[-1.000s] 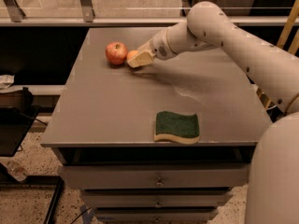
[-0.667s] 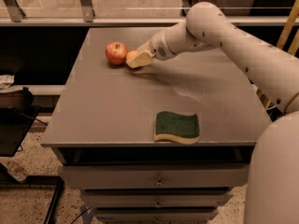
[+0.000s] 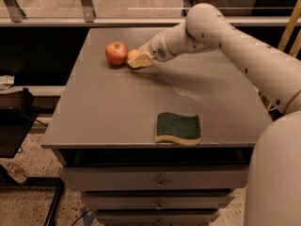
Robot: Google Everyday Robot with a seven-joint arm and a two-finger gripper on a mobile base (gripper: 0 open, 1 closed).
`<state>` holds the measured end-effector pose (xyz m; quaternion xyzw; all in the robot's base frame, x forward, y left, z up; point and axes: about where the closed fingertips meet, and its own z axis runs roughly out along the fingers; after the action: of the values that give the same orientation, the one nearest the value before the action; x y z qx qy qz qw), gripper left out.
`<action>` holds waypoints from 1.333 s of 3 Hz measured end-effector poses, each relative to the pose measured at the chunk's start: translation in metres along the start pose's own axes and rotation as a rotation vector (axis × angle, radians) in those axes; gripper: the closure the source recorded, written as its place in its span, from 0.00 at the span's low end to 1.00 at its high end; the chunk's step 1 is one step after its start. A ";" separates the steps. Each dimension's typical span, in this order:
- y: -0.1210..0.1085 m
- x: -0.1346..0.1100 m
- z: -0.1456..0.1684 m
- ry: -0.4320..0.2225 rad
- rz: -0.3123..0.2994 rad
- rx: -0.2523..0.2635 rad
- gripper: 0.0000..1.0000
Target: Move orange near apple
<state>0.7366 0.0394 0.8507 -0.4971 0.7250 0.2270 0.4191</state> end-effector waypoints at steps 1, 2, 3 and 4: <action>0.001 0.000 0.002 0.001 0.000 -0.004 0.00; 0.002 0.000 0.002 0.002 0.000 -0.003 0.00; 0.001 0.008 -0.018 0.014 0.018 0.041 0.00; 0.005 0.022 -0.057 -0.001 0.079 0.125 0.00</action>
Offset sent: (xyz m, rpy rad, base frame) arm -0.0018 -0.0061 0.0030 -0.0064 -0.0030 -0.0102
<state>0.7074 -0.0129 0.8633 -0.4410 0.7567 0.1977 0.4403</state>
